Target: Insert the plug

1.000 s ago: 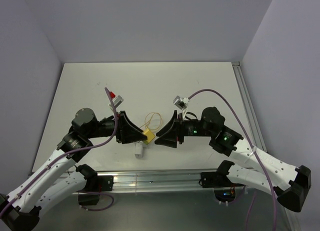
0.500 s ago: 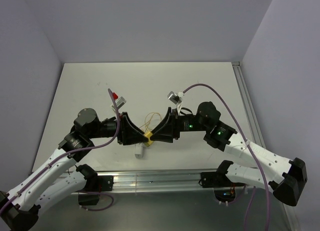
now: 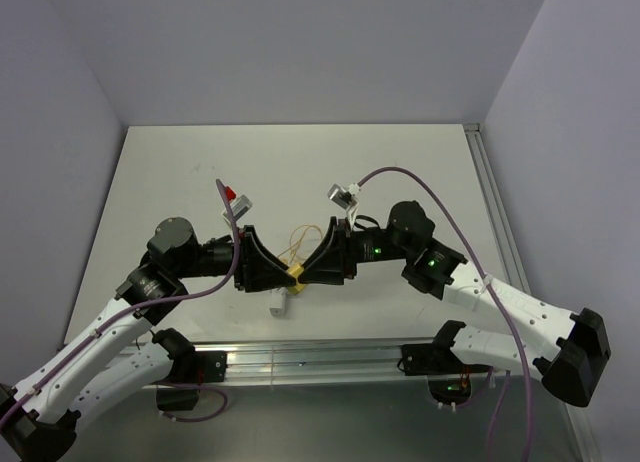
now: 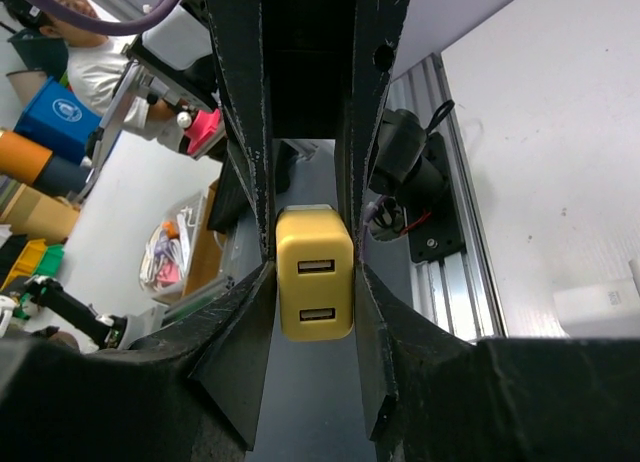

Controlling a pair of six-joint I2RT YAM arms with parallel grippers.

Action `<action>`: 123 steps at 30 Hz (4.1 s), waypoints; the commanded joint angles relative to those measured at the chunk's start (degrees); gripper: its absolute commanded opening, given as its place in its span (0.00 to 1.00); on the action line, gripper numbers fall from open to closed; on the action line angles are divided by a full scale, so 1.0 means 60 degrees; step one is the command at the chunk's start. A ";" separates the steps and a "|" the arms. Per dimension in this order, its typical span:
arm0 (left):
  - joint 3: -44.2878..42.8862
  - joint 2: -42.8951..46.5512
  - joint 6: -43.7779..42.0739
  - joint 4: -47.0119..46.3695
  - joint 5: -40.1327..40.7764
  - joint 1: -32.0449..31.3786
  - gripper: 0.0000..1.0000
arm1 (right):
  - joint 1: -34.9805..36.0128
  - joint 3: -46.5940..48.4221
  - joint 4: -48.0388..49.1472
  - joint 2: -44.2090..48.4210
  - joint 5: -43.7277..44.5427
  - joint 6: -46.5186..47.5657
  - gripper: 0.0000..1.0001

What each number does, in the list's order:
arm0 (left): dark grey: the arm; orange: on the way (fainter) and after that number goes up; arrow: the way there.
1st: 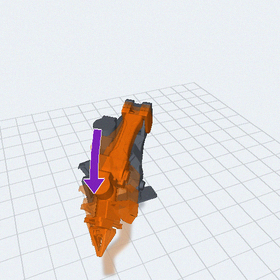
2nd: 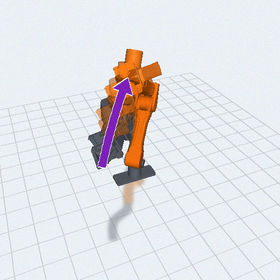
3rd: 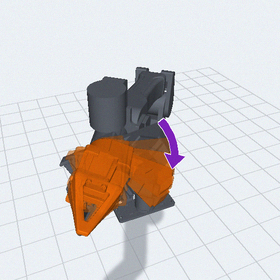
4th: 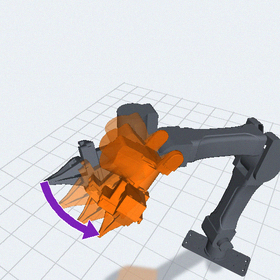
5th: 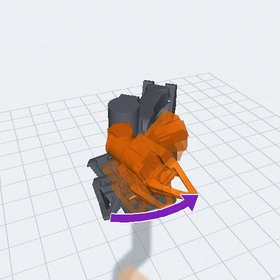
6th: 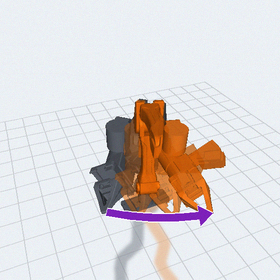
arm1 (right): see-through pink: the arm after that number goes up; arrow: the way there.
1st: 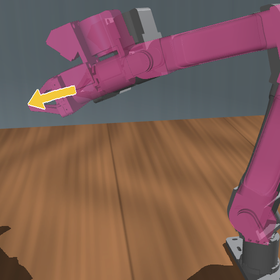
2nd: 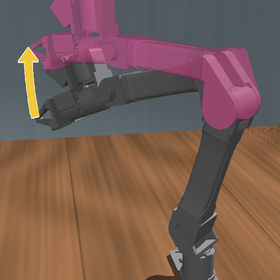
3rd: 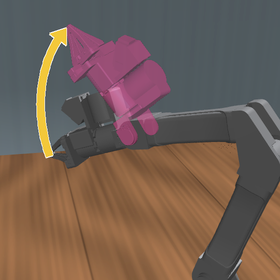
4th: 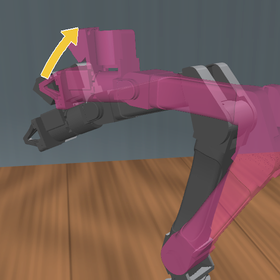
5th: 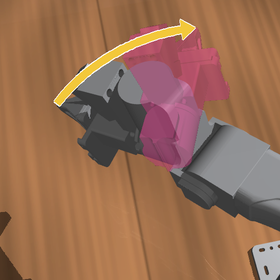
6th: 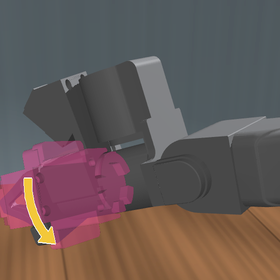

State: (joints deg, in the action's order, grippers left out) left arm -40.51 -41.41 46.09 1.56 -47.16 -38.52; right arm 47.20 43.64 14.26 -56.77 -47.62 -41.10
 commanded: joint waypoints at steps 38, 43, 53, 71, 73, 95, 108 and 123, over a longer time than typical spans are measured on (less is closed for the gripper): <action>0.0246 -0.0731 0.0859 0.5131 0.8623 -0.0010 0.64 | -0.0249 -0.2599 -0.1498 0.1083 0.6808 -0.1030 0.00; 0.0526 -0.0847 0.1005 0.4969 0.8592 -0.0025 0.70 | -0.0323 -0.2834 -0.1264 0.1273 0.6750 -0.1177 0.00; 0.0599 -0.1404 0.1430 0.4574 0.9235 -0.0903 0.81 | -0.0440 -0.3068 -0.1425 0.1771 0.6925 -0.1118 0.00; 0.0894 -0.2443 0.2967 0.3899 1.0729 -0.2792 0.85 | -0.0616 -0.3406 -0.1249 0.2358 0.6661 -0.1192 0.00; 0.0761 -0.2868 0.3143 0.4103 1.1125 -0.2954 0.84 | -0.0645 -0.3420 -0.1293 0.2430 0.6632 -0.1192 0.00; -0.0073 -0.4157 0.3071 0.4002 1.2781 -0.3628 0.73 | -0.0718 -0.3523 -0.1557 0.2929 0.6647 -0.1118 0.00; -0.0411 -0.4685 0.3012 0.4046 1.3089 -0.3658 0.72 | -0.0762 -0.3596 -0.1395 0.2841 0.6529 -0.1177 0.00; -0.0792 -0.5505 0.3042 0.4148 1.3484 -0.3892 0.69 | -0.0806 -0.3625 -0.1454 0.2929 0.6500 -0.1162 0.00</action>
State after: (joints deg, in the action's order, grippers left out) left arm -42.65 -73.54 65.14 26.89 31.66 -61.23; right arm 42.83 22.06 3.36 -40.01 -8.38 -48.38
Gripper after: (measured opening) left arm 0.694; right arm 0.372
